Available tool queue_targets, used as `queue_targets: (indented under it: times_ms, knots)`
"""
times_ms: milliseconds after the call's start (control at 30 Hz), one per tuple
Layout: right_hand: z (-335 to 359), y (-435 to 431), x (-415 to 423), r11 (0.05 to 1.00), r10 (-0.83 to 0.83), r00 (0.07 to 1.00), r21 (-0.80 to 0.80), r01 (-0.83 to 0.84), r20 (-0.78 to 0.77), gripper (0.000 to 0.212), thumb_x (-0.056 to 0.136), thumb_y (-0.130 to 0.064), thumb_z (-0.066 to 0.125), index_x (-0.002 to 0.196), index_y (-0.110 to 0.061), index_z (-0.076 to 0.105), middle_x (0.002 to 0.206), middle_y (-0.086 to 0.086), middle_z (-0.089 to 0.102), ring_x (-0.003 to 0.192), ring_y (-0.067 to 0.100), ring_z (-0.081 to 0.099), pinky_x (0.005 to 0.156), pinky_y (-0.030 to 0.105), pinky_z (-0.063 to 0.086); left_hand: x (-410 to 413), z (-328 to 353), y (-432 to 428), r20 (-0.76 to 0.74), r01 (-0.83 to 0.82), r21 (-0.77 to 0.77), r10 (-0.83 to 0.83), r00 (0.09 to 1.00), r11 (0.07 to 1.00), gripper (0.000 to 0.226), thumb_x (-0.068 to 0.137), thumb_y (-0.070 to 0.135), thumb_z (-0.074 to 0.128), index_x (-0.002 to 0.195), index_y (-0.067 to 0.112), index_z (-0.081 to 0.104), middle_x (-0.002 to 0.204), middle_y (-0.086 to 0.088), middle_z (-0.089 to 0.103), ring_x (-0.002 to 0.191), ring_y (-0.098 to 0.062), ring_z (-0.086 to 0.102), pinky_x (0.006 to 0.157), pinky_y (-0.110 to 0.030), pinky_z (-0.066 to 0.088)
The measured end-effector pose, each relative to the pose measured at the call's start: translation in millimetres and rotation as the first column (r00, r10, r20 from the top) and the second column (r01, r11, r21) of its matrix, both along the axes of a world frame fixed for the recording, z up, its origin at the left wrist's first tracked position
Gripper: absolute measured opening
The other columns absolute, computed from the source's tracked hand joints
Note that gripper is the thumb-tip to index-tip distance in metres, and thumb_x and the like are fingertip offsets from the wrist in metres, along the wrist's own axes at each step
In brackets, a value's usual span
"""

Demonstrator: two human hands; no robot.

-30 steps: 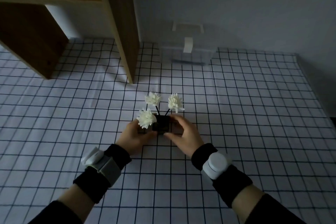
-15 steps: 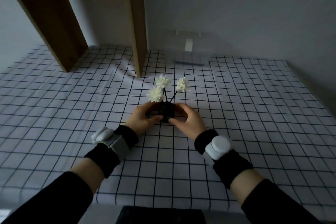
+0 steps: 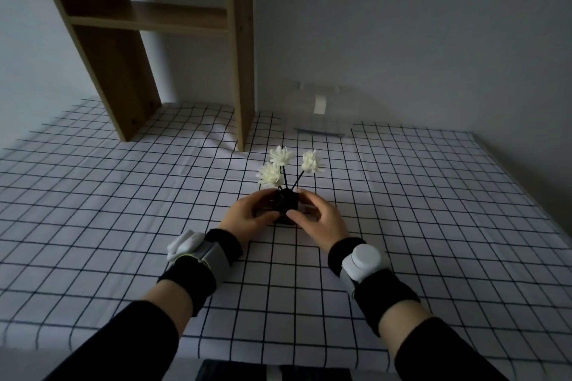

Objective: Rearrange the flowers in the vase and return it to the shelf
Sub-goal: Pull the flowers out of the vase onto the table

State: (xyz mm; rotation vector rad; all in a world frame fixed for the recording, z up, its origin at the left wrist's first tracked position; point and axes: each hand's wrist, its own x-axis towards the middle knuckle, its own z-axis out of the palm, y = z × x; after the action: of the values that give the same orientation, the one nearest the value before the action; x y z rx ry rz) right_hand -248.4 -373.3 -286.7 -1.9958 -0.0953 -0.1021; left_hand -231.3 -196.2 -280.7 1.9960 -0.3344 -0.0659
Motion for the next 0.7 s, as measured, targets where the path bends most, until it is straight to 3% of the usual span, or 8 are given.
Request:
queue_targets:
  times_ms: [100, 233, 300, 467, 567, 700]
  knots:
    - [4.9, 3.0, 2.3, 0.994, -0.020, 1.000, 0.104, 0.019, 0.002, 0.045, 0.080, -0.022, 0.068, 0.124, -0.017, 0.055, 0.121, 0.000, 0.059, 0.108, 0.009, 0.055, 0.089, 0.014, 0.046, 0.6, -0.7, 0.7, -0.009, -0.005, -0.008, 0.005, 1.000, 1.000, 0.049, 0.079, 0.009, 0.065, 0.126, 0.017, 0.051, 0.118, -0.004, 0.064, 0.108, -0.014, 0.060, 0.101, -0.035, 0.044]
    - [15.9, 13.8, 7.4, 0.984, -0.071, 0.996, 0.166, 0.062, 0.049, 0.027, 0.078, -0.017, 0.071, 0.104, -0.021, 0.066, 0.108, -0.005, 0.064, 0.106, 0.006, 0.058, 0.091, 0.023, 0.047, 1.9, -2.3, 2.0, -0.019, -0.002, -0.030, 0.002, 1.000, 1.000, 0.049, 0.079, 0.010, 0.066, 0.126, 0.016, 0.052, 0.119, -0.006, 0.064, 0.110, -0.016, 0.060, 0.102, -0.042, 0.044]
    - [22.6, 19.4, 10.3, 0.987, -0.075, 0.995, 0.149, 0.065, 0.063, 0.020, 0.075, -0.019, 0.073, 0.090, -0.030, 0.066, 0.098, -0.016, 0.064, 0.098, -0.005, 0.057, 0.086, 0.017, 0.047, 2.0, -2.5, 2.0, -0.027, 0.007, -0.051, -0.009, 1.000, 0.999, 0.050, 0.078, 0.010, 0.067, 0.125, 0.017, 0.052, 0.117, -0.004, 0.065, 0.109, -0.015, 0.061, 0.101, -0.042, 0.046]
    - [32.8, 25.8, 19.7, 0.995, -0.089, 0.994, 0.053, 0.085, 0.069, 0.008, 0.075, -0.025, 0.073, 0.079, -0.029, 0.067, 0.081, -0.021, 0.064, 0.082, -0.007, 0.060, 0.074, 0.007, 0.044, 2.6, -2.3, 2.9, -0.027, 0.017, -0.061, -0.019, 0.999, 0.998, 0.048, 0.078, 0.010, 0.067, 0.124, 0.016, 0.054, 0.116, -0.003, 0.066, 0.107, -0.013, 0.061, 0.100, -0.042, 0.046]
    - [34.9, 25.6, 20.7, 0.994, -0.103, 0.992, 0.036, 0.100, 0.073, 0.013, 0.078, -0.024, 0.070, 0.087, -0.016, 0.073, 0.081, -0.013, 0.067, 0.078, -0.001, 0.061, 0.068, 0.003, 0.043, 3.0, -1.5, 3.1, -0.025, 0.028, -0.056, -0.030, 0.999, 0.998, 0.049, 0.078, 0.010, 0.067, 0.125, 0.014, 0.054, 0.117, -0.004, 0.065, 0.109, -0.013, 0.060, 0.101, -0.040, 0.045]
    - [41.0, 26.2, 20.4, 0.997, -0.079, 0.995, 0.013, 0.079, 0.056, 0.019, 0.080, -0.022, 0.068, 0.094, -0.010, 0.073, 0.090, 0.002, 0.073, 0.084, 0.017, 0.066, 0.079, 0.022, 0.051, 3.1, -1.2, 3.1, -0.017, 0.024, -0.036, -0.025, 1.000, 0.999, 0.049, 0.078, 0.011, 0.067, 0.125, 0.014, 0.053, 0.118, -0.003, 0.065, 0.109, -0.013, 0.060, 0.101, -0.038, 0.045]
